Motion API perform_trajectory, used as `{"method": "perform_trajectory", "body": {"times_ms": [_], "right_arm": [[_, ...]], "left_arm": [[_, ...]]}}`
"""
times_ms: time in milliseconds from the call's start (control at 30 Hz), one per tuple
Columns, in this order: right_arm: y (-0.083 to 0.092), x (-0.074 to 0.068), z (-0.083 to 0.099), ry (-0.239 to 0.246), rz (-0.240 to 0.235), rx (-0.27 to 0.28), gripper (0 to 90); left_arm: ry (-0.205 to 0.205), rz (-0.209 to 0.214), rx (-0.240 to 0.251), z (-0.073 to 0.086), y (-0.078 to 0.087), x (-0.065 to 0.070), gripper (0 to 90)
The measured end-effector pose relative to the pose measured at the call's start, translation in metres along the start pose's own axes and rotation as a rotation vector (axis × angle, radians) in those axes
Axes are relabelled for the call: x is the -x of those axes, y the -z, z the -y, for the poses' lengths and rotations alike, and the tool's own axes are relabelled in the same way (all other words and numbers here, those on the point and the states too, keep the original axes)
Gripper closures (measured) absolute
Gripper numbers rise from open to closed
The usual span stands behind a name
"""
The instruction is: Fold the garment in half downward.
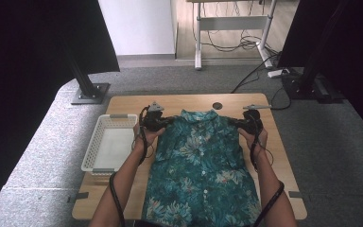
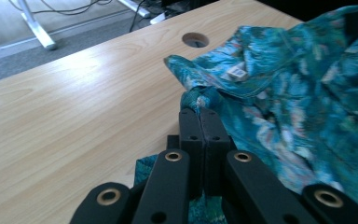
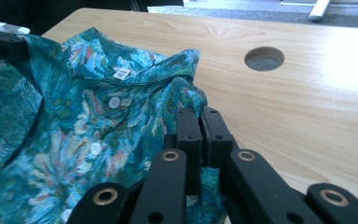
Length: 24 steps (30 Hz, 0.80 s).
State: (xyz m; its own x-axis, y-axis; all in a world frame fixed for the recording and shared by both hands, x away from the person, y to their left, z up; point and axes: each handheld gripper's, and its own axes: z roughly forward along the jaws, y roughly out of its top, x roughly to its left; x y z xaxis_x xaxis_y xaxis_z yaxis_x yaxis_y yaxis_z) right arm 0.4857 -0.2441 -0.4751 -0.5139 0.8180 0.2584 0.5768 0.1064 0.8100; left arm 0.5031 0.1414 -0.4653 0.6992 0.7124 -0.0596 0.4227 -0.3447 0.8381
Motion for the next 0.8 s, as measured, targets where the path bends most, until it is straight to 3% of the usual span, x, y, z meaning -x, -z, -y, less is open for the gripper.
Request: {"method": "perform_trajectory", "body": {"times_ms": [167, 433, 633, 800], "right_arm": [[0.007, -0.011, 0.004, 0.016, -0.023, 0.014, 87.3], [0.026, -0.026, 0.024, 0.027, -0.033, 0.021, 87.2], [0.03, -0.035, 0.027, 0.037, -0.029, 0.018, 87.2], [0.028, -0.034, 0.024, 0.033, -0.01, 0.011, 87.2]], "left_arm": [[0.02, 0.053, 0.02, 0.014, 0.016, 0.008, 89.0], [0.019, 0.08, 0.022, 0.036, 0.035, 0.028, 89.0], [0.029, 0.058, 0.015, 0.038, 0.038, 0.029, 89.1], [0.032, 0.025, 0.009, 0.032, 0.034, 0.024, 89.1]]}}
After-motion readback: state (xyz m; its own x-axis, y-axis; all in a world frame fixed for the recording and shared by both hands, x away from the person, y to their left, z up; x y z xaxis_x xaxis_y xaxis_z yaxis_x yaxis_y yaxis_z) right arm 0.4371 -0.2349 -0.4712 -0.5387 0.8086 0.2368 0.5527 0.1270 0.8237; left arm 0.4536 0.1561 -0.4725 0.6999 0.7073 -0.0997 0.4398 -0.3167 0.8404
